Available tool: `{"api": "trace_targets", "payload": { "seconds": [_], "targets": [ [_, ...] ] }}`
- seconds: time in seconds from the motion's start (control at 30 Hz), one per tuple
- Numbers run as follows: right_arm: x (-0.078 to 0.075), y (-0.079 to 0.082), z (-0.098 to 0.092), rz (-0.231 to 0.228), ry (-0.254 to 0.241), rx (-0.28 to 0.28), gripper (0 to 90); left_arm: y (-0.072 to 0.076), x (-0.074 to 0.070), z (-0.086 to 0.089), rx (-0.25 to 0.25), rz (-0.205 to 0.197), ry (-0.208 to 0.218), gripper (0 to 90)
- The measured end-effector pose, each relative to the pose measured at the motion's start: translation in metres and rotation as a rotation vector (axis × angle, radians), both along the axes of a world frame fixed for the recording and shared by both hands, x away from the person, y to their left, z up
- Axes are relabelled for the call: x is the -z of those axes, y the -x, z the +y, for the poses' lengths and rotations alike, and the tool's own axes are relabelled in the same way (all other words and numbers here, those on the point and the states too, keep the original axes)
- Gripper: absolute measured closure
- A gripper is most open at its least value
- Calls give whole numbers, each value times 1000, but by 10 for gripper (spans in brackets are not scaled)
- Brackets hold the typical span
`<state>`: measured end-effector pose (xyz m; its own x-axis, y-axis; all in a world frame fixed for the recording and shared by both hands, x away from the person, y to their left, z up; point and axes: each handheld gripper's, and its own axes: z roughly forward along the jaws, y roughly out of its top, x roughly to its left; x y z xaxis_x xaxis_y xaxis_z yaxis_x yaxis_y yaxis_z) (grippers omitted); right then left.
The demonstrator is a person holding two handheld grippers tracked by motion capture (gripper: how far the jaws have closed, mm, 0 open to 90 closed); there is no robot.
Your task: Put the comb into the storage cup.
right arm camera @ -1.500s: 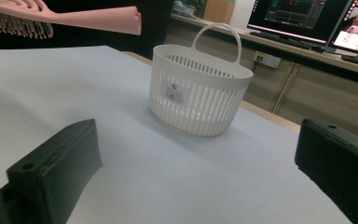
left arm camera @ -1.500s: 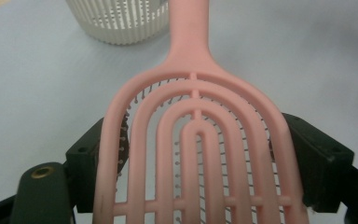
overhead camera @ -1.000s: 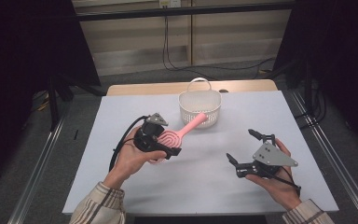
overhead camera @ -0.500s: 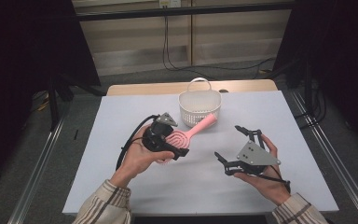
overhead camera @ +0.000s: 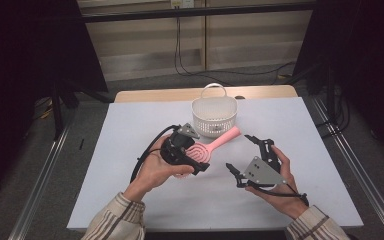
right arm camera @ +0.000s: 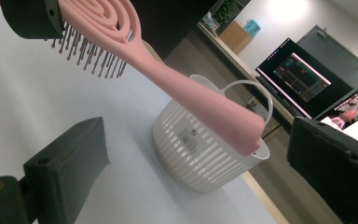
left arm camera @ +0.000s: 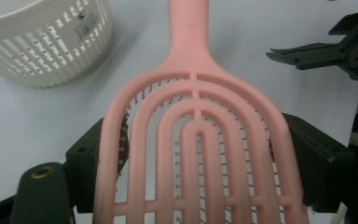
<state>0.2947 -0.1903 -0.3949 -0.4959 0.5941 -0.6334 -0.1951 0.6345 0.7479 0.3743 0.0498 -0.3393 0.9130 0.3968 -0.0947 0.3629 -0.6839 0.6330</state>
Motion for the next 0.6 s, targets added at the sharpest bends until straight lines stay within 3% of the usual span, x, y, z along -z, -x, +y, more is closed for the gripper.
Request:
{"api": "trace_targets", "payload": {
  "seconds": [0.43, 0.6],
  "targets": [
    [2, -3, 19, -148, 227, -2, 136, 1, 0, -15, 26, 5, -30, 207],
    [2, -3, 24, -206, 282, 7, 165, 2, -2, -16, 33, -2, -43, 208]
  ]
}}
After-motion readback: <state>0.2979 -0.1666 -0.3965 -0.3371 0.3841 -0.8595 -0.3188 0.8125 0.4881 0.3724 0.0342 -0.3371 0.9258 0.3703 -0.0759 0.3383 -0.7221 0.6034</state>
